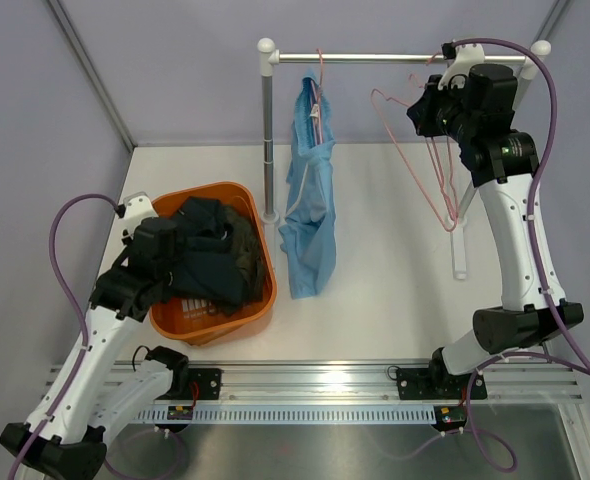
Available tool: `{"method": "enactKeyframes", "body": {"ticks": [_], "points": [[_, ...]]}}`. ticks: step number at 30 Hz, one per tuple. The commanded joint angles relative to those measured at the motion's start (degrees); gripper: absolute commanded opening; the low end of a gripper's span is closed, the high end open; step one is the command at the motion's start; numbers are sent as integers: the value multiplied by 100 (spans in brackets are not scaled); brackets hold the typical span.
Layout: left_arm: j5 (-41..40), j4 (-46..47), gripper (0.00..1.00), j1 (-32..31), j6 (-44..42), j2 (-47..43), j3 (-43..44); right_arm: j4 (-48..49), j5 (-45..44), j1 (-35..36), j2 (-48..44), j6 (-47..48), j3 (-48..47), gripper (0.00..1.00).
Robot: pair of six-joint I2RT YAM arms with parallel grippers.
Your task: Remove the shorts from the hanger
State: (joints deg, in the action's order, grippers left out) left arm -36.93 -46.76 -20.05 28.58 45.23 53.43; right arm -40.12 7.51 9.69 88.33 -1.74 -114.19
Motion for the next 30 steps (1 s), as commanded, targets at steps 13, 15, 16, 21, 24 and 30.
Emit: {"method": "enactKeyframes", "body": {"ticks": [13,15,16,21,24,30], "points": [[317,633,73,37,-520,-129,-43,338,506,-20,-220,-248,-288,0],[546,668,90,37,-555,-146,-34,347,506,-20,-211,-257,-349,0],[677,712,98,37,-546,-164,-43,338,497,-20,-151,-257,-384,0],[845,827,99,37,-529,-331,-131,197,576,-20,114,-292,-815,0],[871,844,99,28,-537,-366,-157,268,629,-20,280,-389,-929,0],[959,853,99,37,-529,-313,-157,83,691,-20,710,-441,-1430,0]]}}
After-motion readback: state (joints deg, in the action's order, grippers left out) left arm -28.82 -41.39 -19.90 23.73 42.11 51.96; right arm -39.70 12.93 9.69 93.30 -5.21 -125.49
